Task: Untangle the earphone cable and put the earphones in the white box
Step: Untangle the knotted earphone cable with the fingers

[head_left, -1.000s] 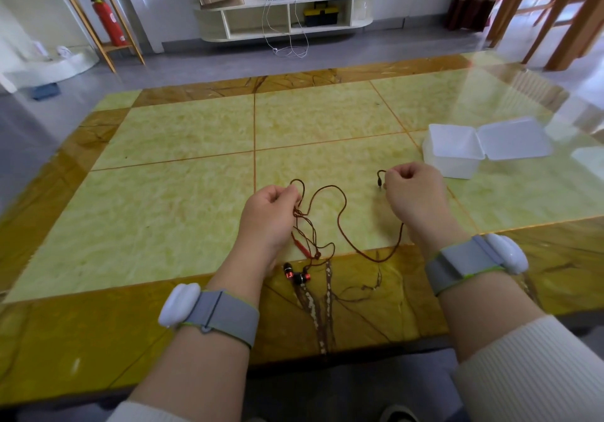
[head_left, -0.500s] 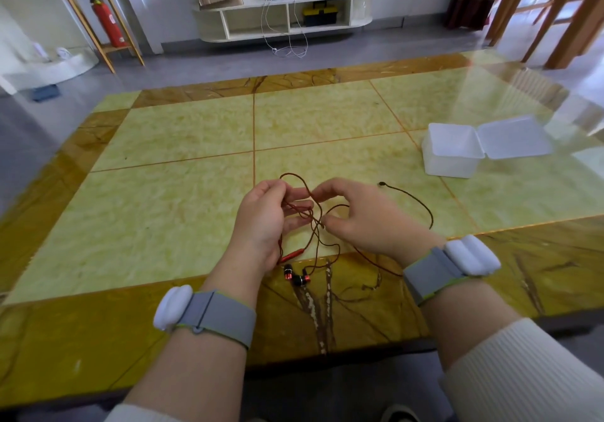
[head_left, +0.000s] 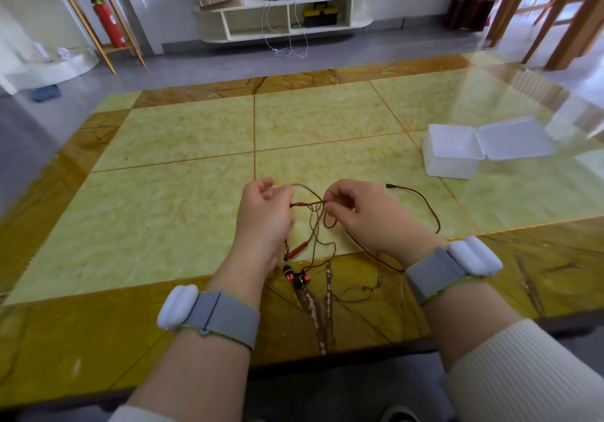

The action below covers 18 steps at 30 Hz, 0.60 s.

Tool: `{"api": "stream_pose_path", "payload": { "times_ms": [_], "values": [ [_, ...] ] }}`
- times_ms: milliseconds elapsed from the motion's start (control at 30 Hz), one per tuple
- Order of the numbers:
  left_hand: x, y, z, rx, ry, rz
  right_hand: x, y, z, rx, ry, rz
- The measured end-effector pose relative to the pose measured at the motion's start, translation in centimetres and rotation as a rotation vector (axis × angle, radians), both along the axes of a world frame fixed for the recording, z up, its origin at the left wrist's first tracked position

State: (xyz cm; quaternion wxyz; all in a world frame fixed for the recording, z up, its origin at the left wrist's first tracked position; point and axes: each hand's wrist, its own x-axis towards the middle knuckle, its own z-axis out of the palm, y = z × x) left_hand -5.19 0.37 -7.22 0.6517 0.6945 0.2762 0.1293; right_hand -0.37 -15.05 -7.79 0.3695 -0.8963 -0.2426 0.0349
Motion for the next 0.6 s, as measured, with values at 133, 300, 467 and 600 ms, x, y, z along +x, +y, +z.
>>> {"api": "stream_pose_path", "payload": {
  "times_ms": [133, 300, 467, 600],
  "values": [
    [-0.7, 0.2, 0.0, 0.342, -0.107, -0.094, 0.1, -0.2, 0.0, 0.010, -0.013, -0.013],
    [-1.3, 0.0, -0.4, 0.472, -0.064, -0.411, 0.2, -0.4, 0.1, 0.054, -0.022, -0.027],
    [-1.2, 0.1, -0.7, 0.485, -0.020, -0.467, 0.4, -0.5, 0.3, 0.130, -0.044, -0.040],
    [-1.1, 0.1, -0.8, 0.442, 0.014, -0.417, 0.6, -0.4, 0.2, 0.139, -0.099, -0.073]
  ]
}}
